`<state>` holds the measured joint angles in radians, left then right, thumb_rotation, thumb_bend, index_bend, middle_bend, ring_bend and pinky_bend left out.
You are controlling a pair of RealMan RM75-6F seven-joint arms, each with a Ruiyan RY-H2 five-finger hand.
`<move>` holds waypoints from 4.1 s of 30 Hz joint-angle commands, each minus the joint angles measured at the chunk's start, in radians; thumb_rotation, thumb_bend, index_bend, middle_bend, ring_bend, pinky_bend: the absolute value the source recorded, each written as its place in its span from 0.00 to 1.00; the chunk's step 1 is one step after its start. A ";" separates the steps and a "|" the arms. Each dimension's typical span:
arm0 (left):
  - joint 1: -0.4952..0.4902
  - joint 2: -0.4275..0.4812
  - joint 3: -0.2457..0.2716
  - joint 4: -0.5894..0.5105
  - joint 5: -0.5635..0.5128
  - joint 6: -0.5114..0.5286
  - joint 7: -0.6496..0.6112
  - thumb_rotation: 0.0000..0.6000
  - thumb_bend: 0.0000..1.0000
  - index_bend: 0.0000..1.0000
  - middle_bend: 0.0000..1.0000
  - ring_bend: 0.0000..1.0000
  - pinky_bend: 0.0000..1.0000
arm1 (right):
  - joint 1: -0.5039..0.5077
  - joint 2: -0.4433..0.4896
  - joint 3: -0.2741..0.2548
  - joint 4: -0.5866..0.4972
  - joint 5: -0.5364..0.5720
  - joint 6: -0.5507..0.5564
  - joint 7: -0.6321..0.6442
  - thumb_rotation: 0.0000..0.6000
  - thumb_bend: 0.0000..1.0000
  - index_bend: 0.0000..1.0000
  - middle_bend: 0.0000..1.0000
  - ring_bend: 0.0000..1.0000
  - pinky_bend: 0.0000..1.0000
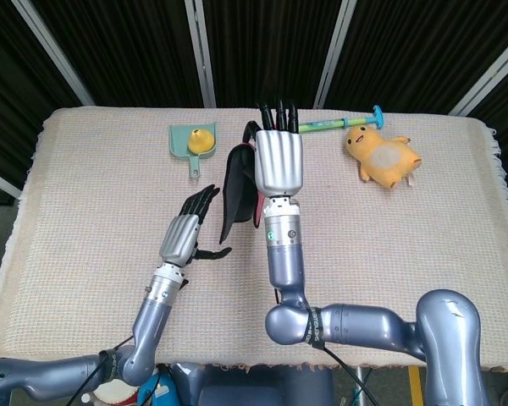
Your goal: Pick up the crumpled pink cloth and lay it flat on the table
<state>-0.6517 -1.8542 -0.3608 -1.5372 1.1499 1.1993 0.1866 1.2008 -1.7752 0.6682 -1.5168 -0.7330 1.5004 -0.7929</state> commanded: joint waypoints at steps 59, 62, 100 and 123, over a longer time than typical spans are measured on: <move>-0.038 0.013 -0.032 0.161 -0.035 0.011 -0.004 1.00 0.46 0.59 0.05 0.00 0.01 | -0.055 0.041 -0.027 -0.050 0.029 0.000 0.008 1.00 0.53 0.61 0.20 0.00 0.00; -0.041 0.014 -0.033 0.154 -0.039 0.011 0.001 1.00 0.46 0.60 0.05 0.00 0.01 | -0.060 0.048 -0.026 -0.057 0.032 -0.003 0.010 1.00 0.53 0.61 0.20 0.00 0.00; -0.179 0.192 -0.168 0.057 -0.065 -0.009 0.149 1.00 0.46 0.60 0.05 0.00 0.01 | -0.208 0.190 -0.046 -0.119 0.066 -0.055 0.134 1.00 0.53 0.61 0.20 0.00 0.00; -0.285 0.215 -0.197 0.113 -0.139 -0.018 0.219 1.00 0.46 0.59 0.05 0.00 0.01 | -0.270 0.234 -0.058 -0.056 0.072 -0.120 0.262 1.00 0.53 0.61 0.20 0.00 0.00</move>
<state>-0.9331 -1.6390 -0.5564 -1.4272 1.0122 1.1830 0.4037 0.9300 -1.5403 0.6092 -1.5775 -0.6602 1.3839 -0.5349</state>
